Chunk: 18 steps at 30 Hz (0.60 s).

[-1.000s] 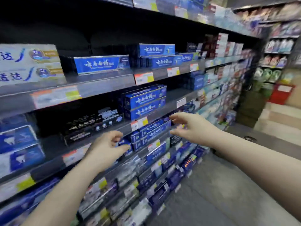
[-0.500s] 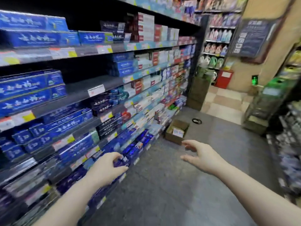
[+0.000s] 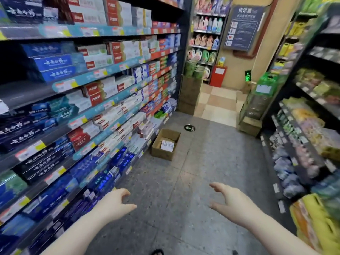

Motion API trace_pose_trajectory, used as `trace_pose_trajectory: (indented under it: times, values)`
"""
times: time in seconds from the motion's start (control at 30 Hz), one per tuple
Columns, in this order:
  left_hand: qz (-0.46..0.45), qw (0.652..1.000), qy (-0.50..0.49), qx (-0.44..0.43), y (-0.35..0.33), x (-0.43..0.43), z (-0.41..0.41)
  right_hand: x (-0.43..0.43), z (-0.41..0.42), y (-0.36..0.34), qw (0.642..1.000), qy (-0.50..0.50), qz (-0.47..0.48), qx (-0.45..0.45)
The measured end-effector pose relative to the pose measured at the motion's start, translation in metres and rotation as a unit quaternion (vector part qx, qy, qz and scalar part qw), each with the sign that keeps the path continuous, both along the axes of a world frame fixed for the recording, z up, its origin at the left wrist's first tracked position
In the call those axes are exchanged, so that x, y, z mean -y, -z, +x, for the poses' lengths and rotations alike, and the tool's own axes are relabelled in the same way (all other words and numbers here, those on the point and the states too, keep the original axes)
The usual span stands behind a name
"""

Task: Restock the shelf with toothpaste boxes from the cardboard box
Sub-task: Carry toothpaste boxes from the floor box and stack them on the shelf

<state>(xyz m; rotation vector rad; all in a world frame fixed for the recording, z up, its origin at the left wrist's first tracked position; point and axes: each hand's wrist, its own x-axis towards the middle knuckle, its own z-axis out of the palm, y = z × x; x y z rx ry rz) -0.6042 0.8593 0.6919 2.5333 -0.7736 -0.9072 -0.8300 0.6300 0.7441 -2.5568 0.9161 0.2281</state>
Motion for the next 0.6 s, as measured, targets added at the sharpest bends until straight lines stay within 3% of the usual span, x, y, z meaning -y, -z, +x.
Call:
trace_pose_trajectory:
  times: [0.13, 0.37, 0.6]
  values:
    - [0.019, 0.999, 0.038, -0.003, 0.009, 0.097, 0.047, 0.081, 0.027, 0.011, 0.999, 0.033, 0.014, -0.014]
    - [-0.029, 0.992, 0.113, 0.045, -0.013, 0.268, 0.119, 0.203, 0.062, 0.015, 0.992, 0.123, 0.015, -0.022]
    - [-0.011, 0.989, 0.145, 0.013, 0.023, 0.398, 0.156, 0.348, 0.102, 0.038, 0.989, 0.138, 0.022, -0.049]
